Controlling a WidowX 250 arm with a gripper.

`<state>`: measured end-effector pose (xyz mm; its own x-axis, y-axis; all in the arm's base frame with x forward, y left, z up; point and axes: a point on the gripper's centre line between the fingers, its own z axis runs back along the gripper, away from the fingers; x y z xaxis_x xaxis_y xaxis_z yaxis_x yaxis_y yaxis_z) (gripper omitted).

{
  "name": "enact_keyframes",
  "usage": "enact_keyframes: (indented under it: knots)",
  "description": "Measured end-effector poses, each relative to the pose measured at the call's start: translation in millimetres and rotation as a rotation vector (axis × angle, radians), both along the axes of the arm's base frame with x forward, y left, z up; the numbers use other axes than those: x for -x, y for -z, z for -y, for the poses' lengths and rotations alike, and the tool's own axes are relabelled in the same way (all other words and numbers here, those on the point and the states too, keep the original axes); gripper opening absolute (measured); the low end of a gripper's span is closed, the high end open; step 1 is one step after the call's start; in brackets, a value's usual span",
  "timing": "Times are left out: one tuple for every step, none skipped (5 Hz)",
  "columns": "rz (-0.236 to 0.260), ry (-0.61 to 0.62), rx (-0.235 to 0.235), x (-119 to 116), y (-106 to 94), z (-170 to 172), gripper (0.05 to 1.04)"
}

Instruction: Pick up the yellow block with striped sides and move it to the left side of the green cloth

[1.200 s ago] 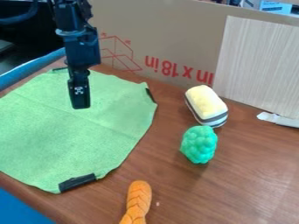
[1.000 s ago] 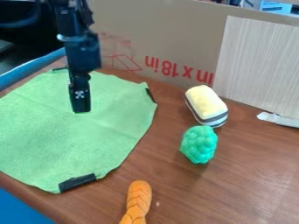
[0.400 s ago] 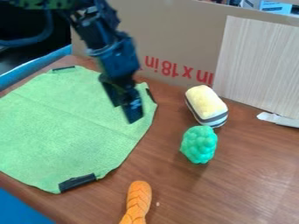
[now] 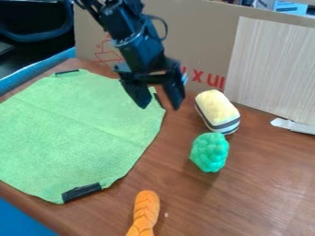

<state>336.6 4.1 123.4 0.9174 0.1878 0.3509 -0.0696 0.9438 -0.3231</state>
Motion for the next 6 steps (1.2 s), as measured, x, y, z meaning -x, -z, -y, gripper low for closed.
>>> enact_keyframes:
  knots:
    - [0.01,-0.207,0.137,-13.5,-11.2,7.3,0.999]
    - [0.047,-0.357,0.14,-32.2,-20.5,26.0,0.999]
    - [0.023,-0.425,0.135,-50.2,-18.7,35.3,0.999]
    - [-0.072,-0.419,0.082,-73.1,-5.9,46.7,0.999]
    - [-0.059,-0.446,0.081,-82.4,1.4,49.4,0.999]
    - [-0.022,-0.485,0.077,-87.9,0.3,45.2,0.999]
